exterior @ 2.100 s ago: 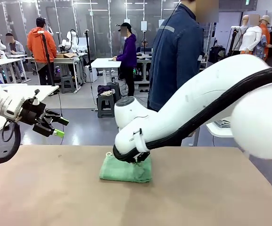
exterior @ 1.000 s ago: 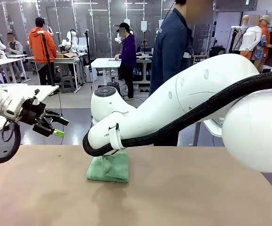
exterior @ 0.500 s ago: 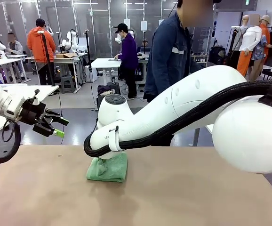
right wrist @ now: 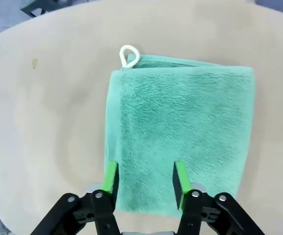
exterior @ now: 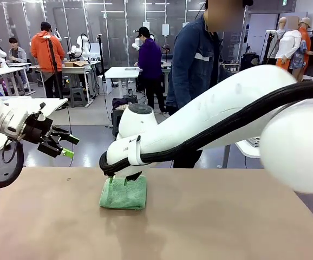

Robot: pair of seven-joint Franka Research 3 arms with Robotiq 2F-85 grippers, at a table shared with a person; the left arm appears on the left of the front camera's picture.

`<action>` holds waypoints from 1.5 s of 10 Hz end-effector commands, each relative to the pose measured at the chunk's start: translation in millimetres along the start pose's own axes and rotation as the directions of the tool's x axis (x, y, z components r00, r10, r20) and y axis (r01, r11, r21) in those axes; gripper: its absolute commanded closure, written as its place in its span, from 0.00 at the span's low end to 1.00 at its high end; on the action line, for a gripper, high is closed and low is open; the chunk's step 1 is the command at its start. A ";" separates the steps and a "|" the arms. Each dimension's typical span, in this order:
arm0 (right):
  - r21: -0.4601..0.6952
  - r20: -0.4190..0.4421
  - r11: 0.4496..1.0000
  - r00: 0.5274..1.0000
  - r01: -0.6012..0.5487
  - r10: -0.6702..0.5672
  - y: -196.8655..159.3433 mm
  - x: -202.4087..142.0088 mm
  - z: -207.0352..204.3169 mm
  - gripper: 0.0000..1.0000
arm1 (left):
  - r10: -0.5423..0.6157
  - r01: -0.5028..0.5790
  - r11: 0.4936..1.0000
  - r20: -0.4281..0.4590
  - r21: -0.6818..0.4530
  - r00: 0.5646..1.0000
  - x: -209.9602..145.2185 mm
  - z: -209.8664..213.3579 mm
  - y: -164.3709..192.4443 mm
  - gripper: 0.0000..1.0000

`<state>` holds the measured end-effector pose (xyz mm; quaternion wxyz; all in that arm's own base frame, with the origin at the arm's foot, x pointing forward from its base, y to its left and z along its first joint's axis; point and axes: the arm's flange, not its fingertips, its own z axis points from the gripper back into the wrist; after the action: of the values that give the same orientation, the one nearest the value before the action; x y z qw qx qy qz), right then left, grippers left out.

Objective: Fold the towels and place them in the basket.
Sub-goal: When a person lays out a Towel with hook on the table, fold it in half twice, then place the folded Towel with hook on the right side of the table.

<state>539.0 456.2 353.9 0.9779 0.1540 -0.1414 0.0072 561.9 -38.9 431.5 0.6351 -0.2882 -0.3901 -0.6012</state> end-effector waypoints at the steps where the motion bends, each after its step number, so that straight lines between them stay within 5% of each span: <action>1: -0.028 -0.022 0.999 1.000 0.022 -0.023 -34.8 -4.5 48.2 0.29 | -0.006 0.006 1.000 0.003 -0.004 1.000 2.0 0.5 -1.4 0.00; 7: -0.077 -0.142 0.997 0.989 0.022 -0.033 -84.3 1.9 97.7 0.29 | -0.006 0.006 1.000 0.003 -0.004 1.000 2.0 0.5 -1.4 0.00; 15: -0.112 -0.104 0.993 0.993 0.039 -0.051 -79.9 5.9 98.7 0.29 | -0.006 0.006 1.000 0.003 -0.004 1.000 2.0 0.5 -1.4 0.00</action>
<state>522.9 349.3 420.2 0.9911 0.1051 -0.0817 -0.0066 561.9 -38.8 431.6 0.6351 -0.2881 -0.3902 -0.6012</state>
